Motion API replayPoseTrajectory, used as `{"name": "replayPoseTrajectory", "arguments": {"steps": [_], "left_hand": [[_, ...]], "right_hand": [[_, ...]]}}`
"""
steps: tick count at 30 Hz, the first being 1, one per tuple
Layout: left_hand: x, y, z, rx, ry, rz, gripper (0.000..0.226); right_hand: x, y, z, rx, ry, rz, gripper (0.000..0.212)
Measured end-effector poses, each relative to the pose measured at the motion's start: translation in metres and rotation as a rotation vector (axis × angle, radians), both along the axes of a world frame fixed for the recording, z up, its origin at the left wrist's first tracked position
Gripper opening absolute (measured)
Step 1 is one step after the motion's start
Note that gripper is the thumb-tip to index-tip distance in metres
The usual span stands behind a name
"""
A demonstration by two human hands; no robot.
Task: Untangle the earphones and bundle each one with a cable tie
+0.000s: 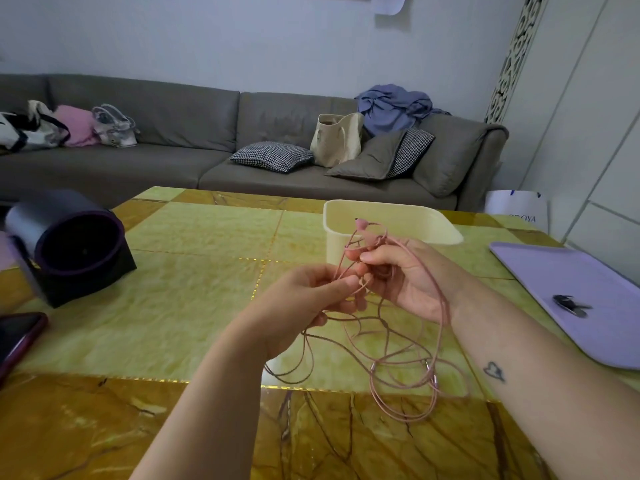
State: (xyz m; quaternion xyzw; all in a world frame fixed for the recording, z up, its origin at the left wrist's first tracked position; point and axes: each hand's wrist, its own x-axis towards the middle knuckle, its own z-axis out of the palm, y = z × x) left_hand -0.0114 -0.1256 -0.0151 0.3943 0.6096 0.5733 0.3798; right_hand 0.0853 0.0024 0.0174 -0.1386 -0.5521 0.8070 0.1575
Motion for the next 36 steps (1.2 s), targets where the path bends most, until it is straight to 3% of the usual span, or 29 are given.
{"name": "replayPoseTrajectory", "arguments": {"steps": [3,8,13,17,23,36], "left_hand": [[-0.004,-0.002,-0.001,0.003,-0.076,0.009,0.019],[-0.013,-0.004,0.001,0.074,-0.164,0.198,0.02],[-0.01,-0.002,-0.001,0.083,-0.142,0.209,0.018],[-0.004,0.002,-0.002,0.105,-0.236,0.161,0.021],[-0.004,0.008,-0.001,0.142,-0.45,0.188,0.026],[0.0,0.011,-0.001,0.122,-0.446,0.228,0.02]], "right_hand": [[0.004,0.003,0.001,0.049,-0.031,0.022,0.036],[0.008,0.011,-0.004,0.21,-0.14,0.02,0.022],[0.007,0.01,-0.006,0.351,-0.152,-0.037,0.032],[0.01,0.0,-0.004,0.619,-0.139,-0.026,0.013],[0.009,0.001,-0.003,1.008,-0.193,-0.168,0.011],[0.009,-0.004,-0.008,1.252,-0.256,-0.112,0.01]]}}
